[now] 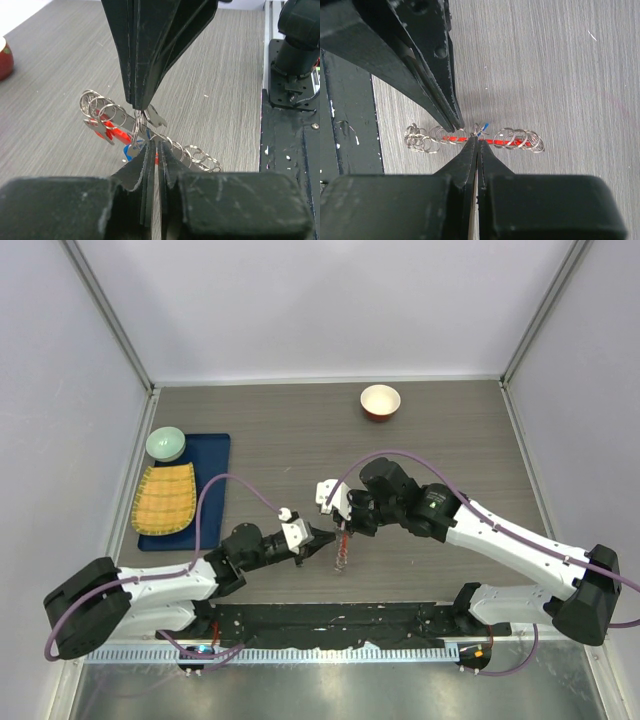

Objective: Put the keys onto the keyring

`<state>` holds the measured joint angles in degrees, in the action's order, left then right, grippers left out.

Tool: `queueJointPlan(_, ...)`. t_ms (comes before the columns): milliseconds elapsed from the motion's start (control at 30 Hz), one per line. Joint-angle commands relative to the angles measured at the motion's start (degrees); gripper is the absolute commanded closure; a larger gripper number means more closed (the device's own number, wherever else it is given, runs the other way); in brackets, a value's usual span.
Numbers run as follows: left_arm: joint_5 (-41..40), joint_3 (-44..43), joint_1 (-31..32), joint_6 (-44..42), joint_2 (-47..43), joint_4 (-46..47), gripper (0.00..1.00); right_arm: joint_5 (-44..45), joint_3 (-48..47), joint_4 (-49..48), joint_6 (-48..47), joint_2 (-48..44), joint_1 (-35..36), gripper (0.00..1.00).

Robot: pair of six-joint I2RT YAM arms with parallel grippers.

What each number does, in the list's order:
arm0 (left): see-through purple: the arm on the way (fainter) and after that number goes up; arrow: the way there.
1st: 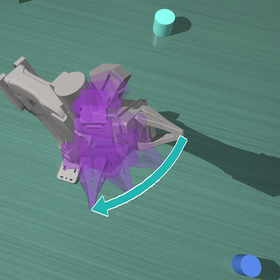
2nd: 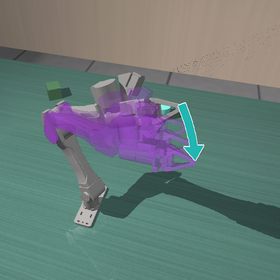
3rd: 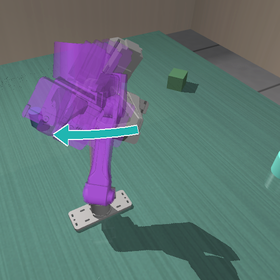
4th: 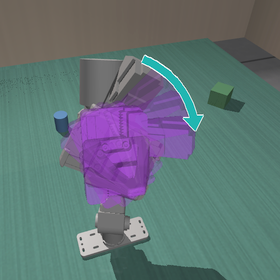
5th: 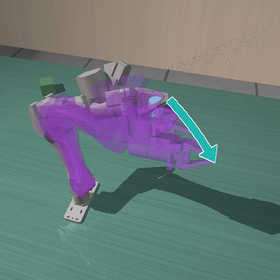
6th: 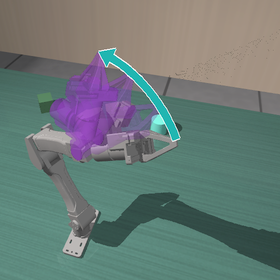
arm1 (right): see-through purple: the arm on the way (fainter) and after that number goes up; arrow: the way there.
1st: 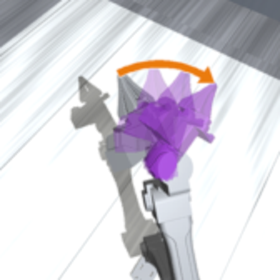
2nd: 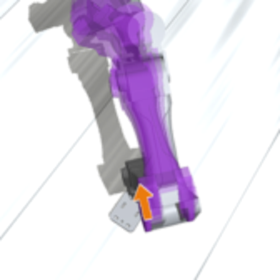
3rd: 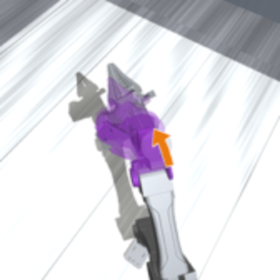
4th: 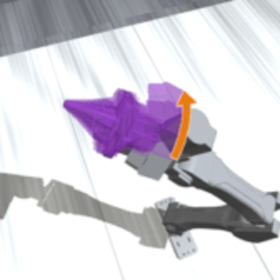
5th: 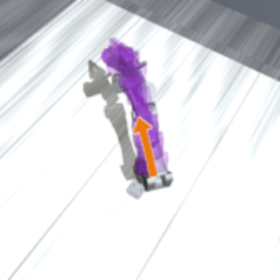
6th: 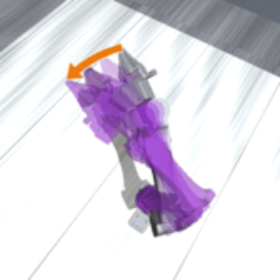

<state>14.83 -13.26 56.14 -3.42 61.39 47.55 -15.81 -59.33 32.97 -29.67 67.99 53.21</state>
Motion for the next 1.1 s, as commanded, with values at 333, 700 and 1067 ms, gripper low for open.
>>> queueJointPlan(333, -2.2, -3.8, 0.1, 2.5, 5.2, 3.5, 0.81, -1.4, 0.6, -3.9, 1.3, -2.2, 0.4, 0.99)
queueJointPlan(700, -2.1, -3.7, 0.1, 3.2, 6.7, 7.7, 0.75, -2.0, 0.9, -4.3, 1.5, -2.6, 0.5, 0.99)
queueJointPlan(1067, -0.9, -3.9, 0.1, 4.7, 8.1, 10.3, 0.96, -2.1, 1.0, -4.6, 1.8, -2.9, 0.5, 0.99)
